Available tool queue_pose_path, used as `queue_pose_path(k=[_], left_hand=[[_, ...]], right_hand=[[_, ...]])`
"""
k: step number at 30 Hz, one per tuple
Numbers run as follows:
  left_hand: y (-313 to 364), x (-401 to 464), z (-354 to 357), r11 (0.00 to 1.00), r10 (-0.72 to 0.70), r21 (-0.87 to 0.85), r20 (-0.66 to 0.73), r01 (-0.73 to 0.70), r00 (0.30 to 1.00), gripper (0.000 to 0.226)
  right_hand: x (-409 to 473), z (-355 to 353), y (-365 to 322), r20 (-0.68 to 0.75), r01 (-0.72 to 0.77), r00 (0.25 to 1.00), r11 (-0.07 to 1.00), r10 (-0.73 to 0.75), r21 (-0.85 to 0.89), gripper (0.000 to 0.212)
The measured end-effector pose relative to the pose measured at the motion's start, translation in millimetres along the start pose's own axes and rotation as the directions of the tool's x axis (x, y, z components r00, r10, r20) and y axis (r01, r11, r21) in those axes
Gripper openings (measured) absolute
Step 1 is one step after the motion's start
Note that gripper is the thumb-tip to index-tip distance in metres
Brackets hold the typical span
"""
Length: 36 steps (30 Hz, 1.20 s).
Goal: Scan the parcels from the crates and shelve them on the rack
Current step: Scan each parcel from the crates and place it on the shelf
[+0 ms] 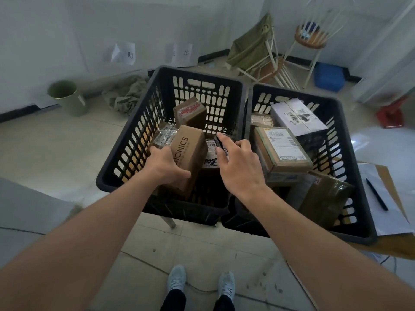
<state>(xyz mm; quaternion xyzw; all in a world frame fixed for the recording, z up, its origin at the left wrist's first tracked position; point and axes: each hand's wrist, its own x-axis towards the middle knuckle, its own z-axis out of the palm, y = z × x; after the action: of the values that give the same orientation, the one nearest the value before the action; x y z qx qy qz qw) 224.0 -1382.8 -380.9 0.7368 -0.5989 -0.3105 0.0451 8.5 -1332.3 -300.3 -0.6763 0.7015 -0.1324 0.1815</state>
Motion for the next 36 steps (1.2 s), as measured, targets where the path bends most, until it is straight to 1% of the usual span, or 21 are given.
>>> queue_pose_path(k=[2, 4, 8, 10, 11, 13, 15, 17, 19, 22, 23, 26, 29, 31, 33, 36], left_hand=[[-2, 3, 4, 0.999, -0.021, 0.029, 0.037, 0.02, 0.999, 0.103], [-1, 4, 5, 0.999, -0.008, 0.033, 0.087, 0.005, 0.996, 0.107], [7, 2, 9, 0.994, 0.11, -0.048, 0.175, -0.103, 0.978, 0.1], [14, 3, 12, 0.99, 0.134, -0.072, 0.242, -0.12, 0.961, 0.113], [17, 4, 12, 0.991, 0.127, -0.076, 0.286, -0.11, 0.95, 0.119], [22, 7, 12, 0.992, 0.105, -0.111, 0.373, -0.068, 0.922, 0.123], [23, 11, 9, 0.982, 0.1, -0.187, 0.461, -0.014, 0.882, 0.123], [21, 18, 5, 0.952, 0.095, -0.296, 0.532, 0.079, 0.842, 0.118], [22, 23, 3, 0.923, 0.076, -0.357, 0.538, 0.146, 0.839, 0.111], [26, 26, 7, 0.958, 0.057, -0.275, 0.451, 0.078, 0.891, 0.11], [27, 27, 9, 0.963, 0.057, -0.263, 0.438, 0.067, 0.897, 0.112], [23, 38, 9, 0.959, 0.053, -0.268, 0.494, 0.095, 0.868, 0.12], [13, 48, 9, 0.918, 0.043, -0.348, 0.562, 0.189, 0.826, 0.127], [7, 53, 13, 0.889, 0.047, -0.399, 0.568, 0.225, 0.822, 0.127], [4, 58, 18, 0.855, 0.066, -0.453, 0.578, 0.252, 0.813, 0.121], [0, 62, 17, 0.818, 0.059, -0.492, 0.587, 0.298, 0.807, 0.098]], right_hand=[[1, 0, 3, -0.007, -0.004, 1.0, 1.0, 0.004, -0.001, 0.051], [3, 0, 4, -0.014, -0.011, 1.0, 1.0, 0.011, -0.002, 0.051], [7, -2, 3, -0.024, -0.012, 1.0, 1.0, 0.012, 0.001, 0.051], [8, -4, 4, -0.034, -0.004, 0.999, 1.0, 0.004, 0.002, 0.051], [9, -5, 5, -0.038, -0.002, 0.999, 1.0, 0.002, 0.005, 0.051], [12, -8, 8, -0.043, -0.006, 0.999, 1.0, 0.006, 0.009, 0.051], [14, -10, 10, -0.048, -0.012, 0.999, 1.0, 0.012, 0.005, 0.051], [14, -11, 13, -0.055, -0.017, 0.998, 1.0, 0.017, 0.001, 0.051], [14, -11, 16, -0.056, -0.023, 0.998, 1.0, 0.023, 0.004, 0.051], [14, -10, 20, -0.052, -0.033, 0.998, 0.999, 0.033, 0.002, 0.052], [14, -9, 21, -0.052, -0.034, 0.998, 0.999, 0.034, 0.001, 0.052], [16, -7, 23, -0.049, -0.041, 0.998, 0.999, 0.041, 0.001, 0.052], [17, -4, 24, -0.043, -0.043, 0.998, 0.999, 0.042, -0.011, 0.052], [17, -2, 24, -0.039, -0.038, 0.999, 0.999, 0.037, -0.022, 0.052], [19, 0, 26, -0.038, -0.041, 0.998, 0.999, 0.04, -0.023, 0.052], [23, 0, 29, -0.046, -0.05, 0.998, 0.998, 0.049, -0.022, 0.052]])
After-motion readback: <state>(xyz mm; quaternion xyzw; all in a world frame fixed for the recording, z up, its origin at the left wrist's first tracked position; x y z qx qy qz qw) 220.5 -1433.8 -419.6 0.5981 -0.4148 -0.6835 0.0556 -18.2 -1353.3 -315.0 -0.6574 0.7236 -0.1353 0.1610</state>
